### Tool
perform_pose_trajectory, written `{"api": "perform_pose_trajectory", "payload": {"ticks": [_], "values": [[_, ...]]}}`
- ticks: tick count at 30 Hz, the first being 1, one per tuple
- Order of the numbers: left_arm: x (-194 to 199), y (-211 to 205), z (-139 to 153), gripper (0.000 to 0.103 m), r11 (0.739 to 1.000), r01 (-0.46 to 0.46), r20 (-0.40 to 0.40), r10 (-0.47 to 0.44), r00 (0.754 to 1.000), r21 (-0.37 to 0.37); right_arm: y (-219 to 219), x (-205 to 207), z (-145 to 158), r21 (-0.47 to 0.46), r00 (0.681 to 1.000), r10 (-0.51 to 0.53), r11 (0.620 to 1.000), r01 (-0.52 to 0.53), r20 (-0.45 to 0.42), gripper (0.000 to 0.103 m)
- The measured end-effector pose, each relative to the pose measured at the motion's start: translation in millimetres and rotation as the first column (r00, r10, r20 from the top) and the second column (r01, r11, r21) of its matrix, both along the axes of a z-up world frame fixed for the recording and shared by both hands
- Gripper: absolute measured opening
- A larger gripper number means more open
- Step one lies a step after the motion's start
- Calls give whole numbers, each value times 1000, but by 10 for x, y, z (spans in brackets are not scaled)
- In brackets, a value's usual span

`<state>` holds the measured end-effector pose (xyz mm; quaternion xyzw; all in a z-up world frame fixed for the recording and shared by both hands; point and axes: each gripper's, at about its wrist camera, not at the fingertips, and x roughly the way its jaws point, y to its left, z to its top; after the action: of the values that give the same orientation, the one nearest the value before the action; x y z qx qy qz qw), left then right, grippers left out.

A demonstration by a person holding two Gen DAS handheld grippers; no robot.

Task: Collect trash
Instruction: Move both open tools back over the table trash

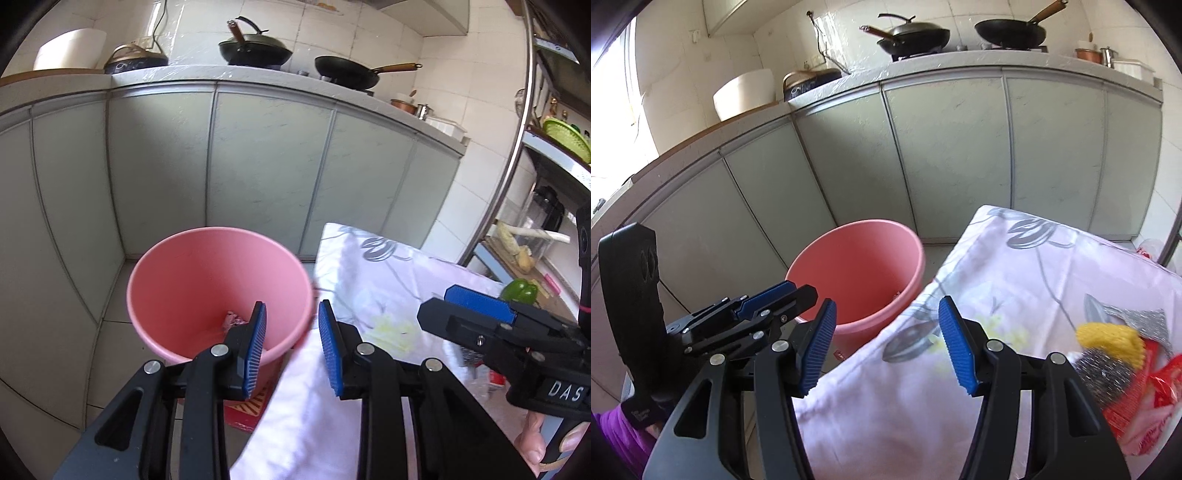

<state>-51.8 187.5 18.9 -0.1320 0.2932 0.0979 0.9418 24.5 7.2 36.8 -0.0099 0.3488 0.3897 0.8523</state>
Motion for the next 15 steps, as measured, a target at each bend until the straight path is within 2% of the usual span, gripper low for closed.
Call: {"api": "perform_pose_trajectory", "payload": {"ticks": [10,15], "values": [[27,-414,112,30,990,134,17,-134,991,-42,-603,-268,-25,-37,993,-104,994,106,50,58],[65,-717,99,30,973,228,3,-228,974,-43,-1104,-434,-13,-71,967,-222,970,232,127,58]]}}
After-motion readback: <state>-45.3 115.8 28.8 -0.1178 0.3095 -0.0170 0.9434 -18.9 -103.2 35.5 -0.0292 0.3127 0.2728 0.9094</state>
